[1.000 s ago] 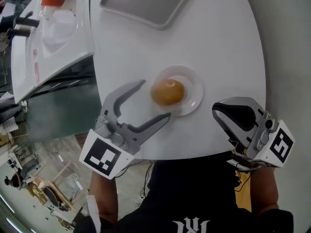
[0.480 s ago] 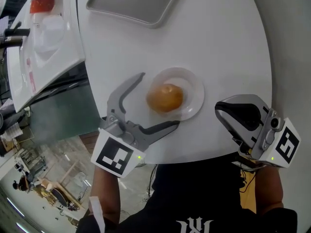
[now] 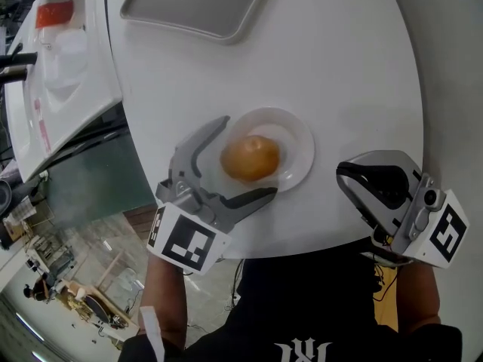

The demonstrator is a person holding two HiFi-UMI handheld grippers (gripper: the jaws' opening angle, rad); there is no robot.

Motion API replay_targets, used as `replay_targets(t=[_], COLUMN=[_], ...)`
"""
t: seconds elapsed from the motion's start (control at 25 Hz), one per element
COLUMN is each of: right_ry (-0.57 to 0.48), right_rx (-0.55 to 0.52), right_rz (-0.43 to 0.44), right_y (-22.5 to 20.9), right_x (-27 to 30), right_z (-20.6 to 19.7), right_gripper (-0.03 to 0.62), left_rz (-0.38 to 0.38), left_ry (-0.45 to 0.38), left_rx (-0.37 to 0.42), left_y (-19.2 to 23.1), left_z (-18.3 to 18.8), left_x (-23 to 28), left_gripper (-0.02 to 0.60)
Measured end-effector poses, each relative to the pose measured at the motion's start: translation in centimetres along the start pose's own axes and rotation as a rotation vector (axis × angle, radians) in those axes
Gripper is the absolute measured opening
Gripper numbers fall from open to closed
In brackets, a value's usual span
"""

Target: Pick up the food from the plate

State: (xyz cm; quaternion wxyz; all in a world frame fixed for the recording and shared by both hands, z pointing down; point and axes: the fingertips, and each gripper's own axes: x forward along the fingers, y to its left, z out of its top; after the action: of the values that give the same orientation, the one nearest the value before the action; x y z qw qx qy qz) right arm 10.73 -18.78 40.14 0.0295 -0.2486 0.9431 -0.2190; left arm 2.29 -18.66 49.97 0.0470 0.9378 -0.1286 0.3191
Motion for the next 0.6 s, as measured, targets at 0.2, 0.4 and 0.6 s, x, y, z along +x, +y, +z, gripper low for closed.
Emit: replay_targets(t=[0.2, 0.4, 0.6], right_ry=[0.005, 0.003, 0.005], right_rx=[0.002, 0.009, 0.015], right_rz=[-0.015, -0.015, -0.021], right_y=[-0.2, -0.2, -0.3], right_x=[-0.2, -0.3, -0.4], right_z=[-0.2, -0.4, -0.4], right_gripper=[0.003, 0.003, 0.003], left_rz=[-0.016, -0.029, -0.059], left_ry=[0.010, 0.021, 0.054], left_rx=[0.015, 0.013, 0.014], left_y=[-0.5, -0.6, -0.9], left_z=[0.1, 0.0, -0.6], left_x=[0.5, 0.8, 1.2], left_gripper=[0.512, 0.512, 0.511])
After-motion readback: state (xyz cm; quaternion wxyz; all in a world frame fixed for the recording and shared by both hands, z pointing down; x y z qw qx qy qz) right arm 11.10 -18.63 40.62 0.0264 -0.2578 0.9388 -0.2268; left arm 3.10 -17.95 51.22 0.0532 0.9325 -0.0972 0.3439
